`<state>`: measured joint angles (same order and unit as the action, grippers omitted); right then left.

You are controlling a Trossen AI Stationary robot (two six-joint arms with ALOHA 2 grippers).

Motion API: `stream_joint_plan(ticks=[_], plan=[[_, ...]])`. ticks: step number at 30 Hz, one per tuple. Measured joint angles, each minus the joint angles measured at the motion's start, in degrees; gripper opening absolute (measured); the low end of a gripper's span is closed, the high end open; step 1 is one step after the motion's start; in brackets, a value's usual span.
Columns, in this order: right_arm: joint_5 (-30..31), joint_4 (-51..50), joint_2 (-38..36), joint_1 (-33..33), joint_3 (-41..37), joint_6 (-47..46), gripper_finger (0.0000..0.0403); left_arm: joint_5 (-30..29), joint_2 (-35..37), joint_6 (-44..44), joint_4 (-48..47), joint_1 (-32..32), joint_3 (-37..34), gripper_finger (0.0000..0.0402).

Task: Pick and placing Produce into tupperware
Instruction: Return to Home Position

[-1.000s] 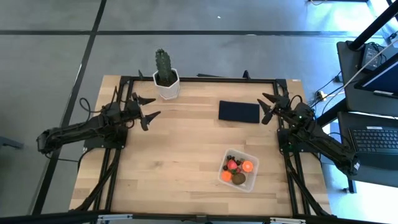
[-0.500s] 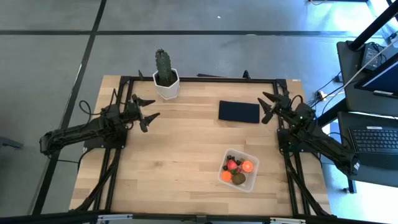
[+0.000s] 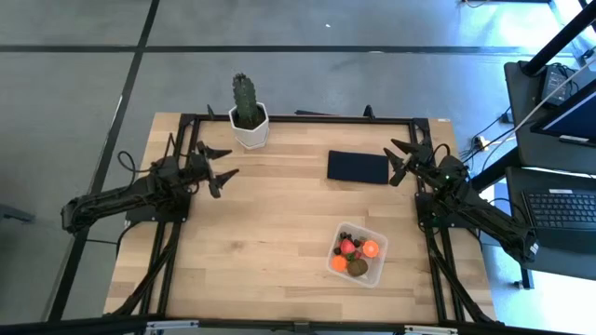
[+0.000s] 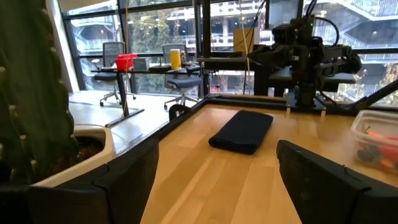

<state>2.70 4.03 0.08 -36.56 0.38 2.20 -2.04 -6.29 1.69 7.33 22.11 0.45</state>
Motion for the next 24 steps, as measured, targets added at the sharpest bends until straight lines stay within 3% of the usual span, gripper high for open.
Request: stream_joint_plan(ticks=[24], plan=[[0.02, -2.43, 0.24, 0.00, 0.00, -0.42, 0.0198, -0.02, 0.05, 0.36, -1.75, 0.00, 0.00, 0.0317]])
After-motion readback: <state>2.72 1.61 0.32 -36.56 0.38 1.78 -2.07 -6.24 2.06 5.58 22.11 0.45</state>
